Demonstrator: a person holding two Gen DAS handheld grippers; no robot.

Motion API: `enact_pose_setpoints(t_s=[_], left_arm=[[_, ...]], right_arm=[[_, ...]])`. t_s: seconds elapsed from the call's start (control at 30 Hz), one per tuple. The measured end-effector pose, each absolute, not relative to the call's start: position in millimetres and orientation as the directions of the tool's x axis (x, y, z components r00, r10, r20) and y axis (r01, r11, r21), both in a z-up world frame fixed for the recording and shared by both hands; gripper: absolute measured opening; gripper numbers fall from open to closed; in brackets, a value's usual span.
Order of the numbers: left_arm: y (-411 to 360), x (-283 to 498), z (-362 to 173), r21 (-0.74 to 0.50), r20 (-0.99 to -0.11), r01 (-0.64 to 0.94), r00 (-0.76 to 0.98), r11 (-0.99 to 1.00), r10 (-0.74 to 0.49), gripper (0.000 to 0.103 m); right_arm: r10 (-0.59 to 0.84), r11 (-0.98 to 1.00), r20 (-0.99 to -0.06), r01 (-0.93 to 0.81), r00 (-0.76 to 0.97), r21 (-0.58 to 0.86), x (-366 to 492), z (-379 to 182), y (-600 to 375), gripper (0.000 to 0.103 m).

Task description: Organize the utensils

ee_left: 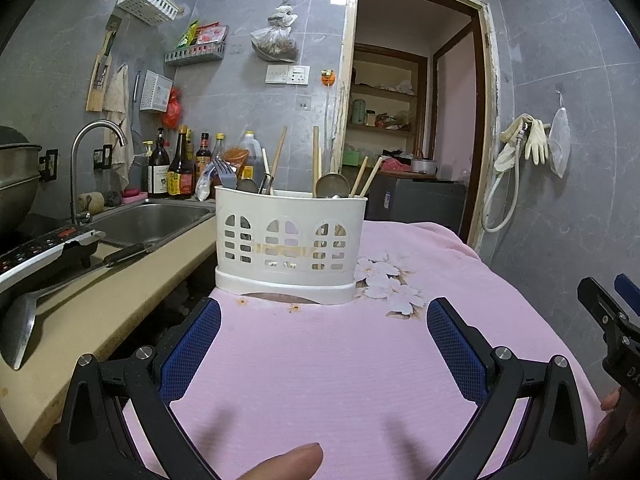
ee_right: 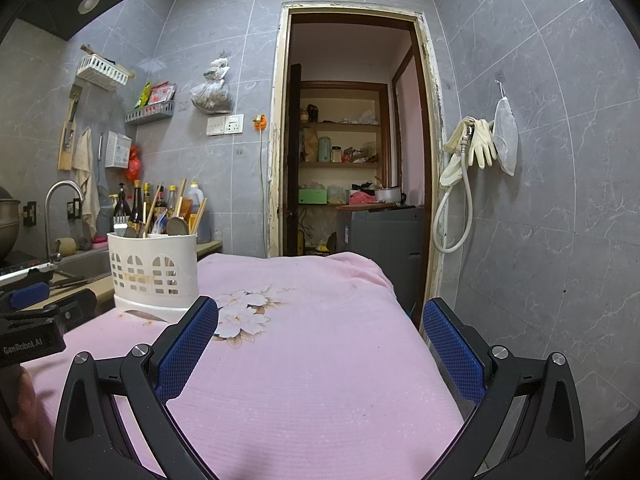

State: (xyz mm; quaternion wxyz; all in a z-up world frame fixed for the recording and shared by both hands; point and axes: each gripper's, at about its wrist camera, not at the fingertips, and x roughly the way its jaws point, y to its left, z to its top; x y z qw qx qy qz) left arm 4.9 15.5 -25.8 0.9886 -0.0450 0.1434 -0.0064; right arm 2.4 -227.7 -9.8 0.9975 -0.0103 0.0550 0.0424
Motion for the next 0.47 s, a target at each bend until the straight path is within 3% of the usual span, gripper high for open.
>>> enact_pose_setpoints(t_s=[0.47], left_arm=[[13.9, 6.3, -24.4, -0.059, -0.285, -0.018, 0.959, 0.998, 0.001, 0.101]], right_arm=[[0.087, 0.996, -0.112, -0.09, 0.99, -0.022, 1.9, -15.5, -225.7, 0.103]])
